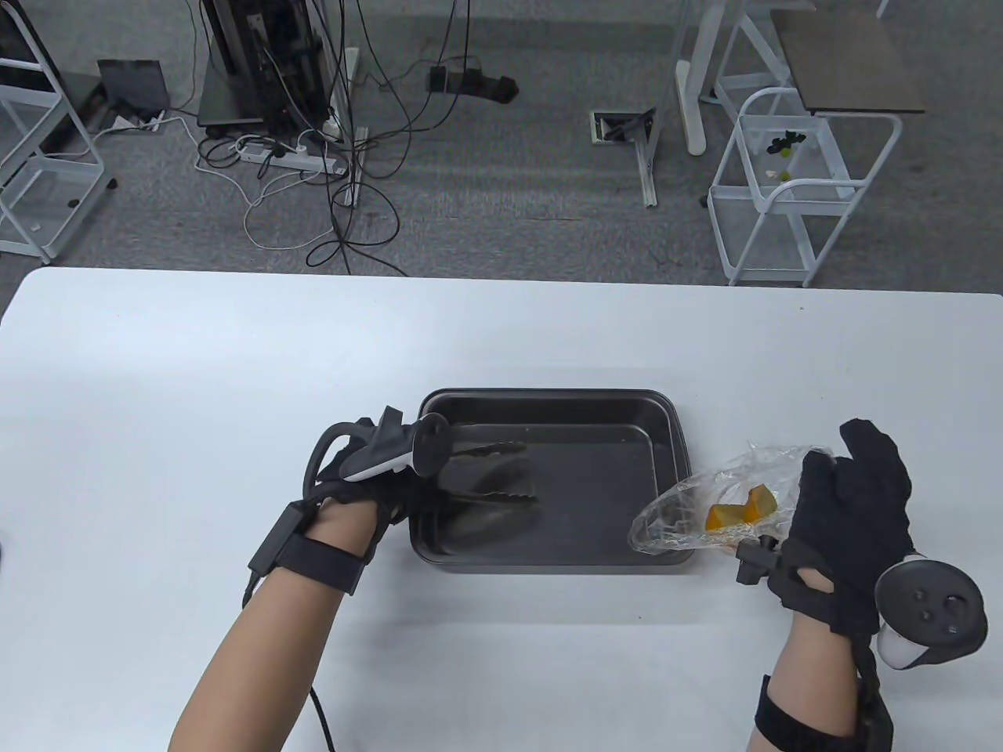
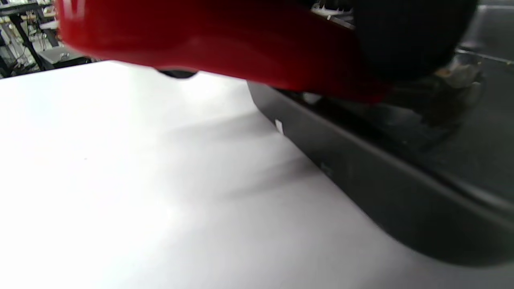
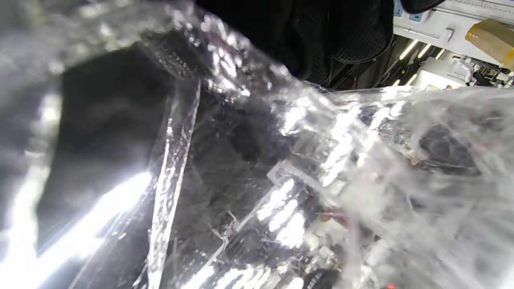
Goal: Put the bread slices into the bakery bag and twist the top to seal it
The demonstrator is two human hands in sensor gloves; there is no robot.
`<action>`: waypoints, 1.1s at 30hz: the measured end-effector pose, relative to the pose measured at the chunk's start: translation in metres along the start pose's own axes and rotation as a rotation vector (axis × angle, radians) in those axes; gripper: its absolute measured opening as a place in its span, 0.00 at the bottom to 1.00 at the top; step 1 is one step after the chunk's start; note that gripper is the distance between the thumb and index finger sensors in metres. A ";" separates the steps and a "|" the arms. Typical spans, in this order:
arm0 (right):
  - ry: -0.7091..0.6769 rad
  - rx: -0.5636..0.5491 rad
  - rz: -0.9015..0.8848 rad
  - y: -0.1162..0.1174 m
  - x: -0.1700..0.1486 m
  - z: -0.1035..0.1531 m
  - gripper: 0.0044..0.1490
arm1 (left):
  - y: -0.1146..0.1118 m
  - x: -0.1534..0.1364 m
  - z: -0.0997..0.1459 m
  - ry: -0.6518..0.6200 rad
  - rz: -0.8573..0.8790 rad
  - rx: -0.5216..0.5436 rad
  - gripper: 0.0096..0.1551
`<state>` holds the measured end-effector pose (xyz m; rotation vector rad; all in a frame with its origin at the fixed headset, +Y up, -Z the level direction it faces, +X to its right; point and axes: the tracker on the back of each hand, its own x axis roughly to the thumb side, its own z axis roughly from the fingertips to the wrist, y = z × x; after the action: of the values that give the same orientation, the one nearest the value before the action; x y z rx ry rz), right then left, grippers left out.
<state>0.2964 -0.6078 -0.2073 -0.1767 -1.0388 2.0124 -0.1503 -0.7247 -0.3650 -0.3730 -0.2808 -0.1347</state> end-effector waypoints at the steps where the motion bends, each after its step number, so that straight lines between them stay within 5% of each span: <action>1: -0.002 -0.002 -0.003 0.000 0.000 0.000 0.27 | 0.000 0.000 -0.001 0.004 0.006 -0.020 0.50; 5: -0.001 -0.008 -0.039 -0.001 0.000 0.000 0.27 | 0.002 -0.002 -0.002 0.006 0.033 -0.038 0.52; 11: -0.021 0.004 -0.034 0.003 0.007 0.001 0.27 | 0.016 0.007 0.017 -0.029 0.086 0.102 0.51; 15: -0.078 0.043 0.006 0.013 0.023 0.006 0.27 | 0.039 0.034 0.053 -0.114 0.205 0.337 0.48; 23: -0.203 0.124 0.132 0.034 0.068 0.024 0.26 | 0.069 0.107 0.133 -0.316 0.351 0.501 0.48; 33: -0.462 0.286 0.197 0.059 0.145 0.075 0.26 | 0.065 0.112 0.195 -0.118 0.382 0.711 0.43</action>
<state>0.1332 -0.5647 -0.1669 0.3675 -1.0211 2.4221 -0.0801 -0.6002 -0.1797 0.2762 -0.3494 0.3600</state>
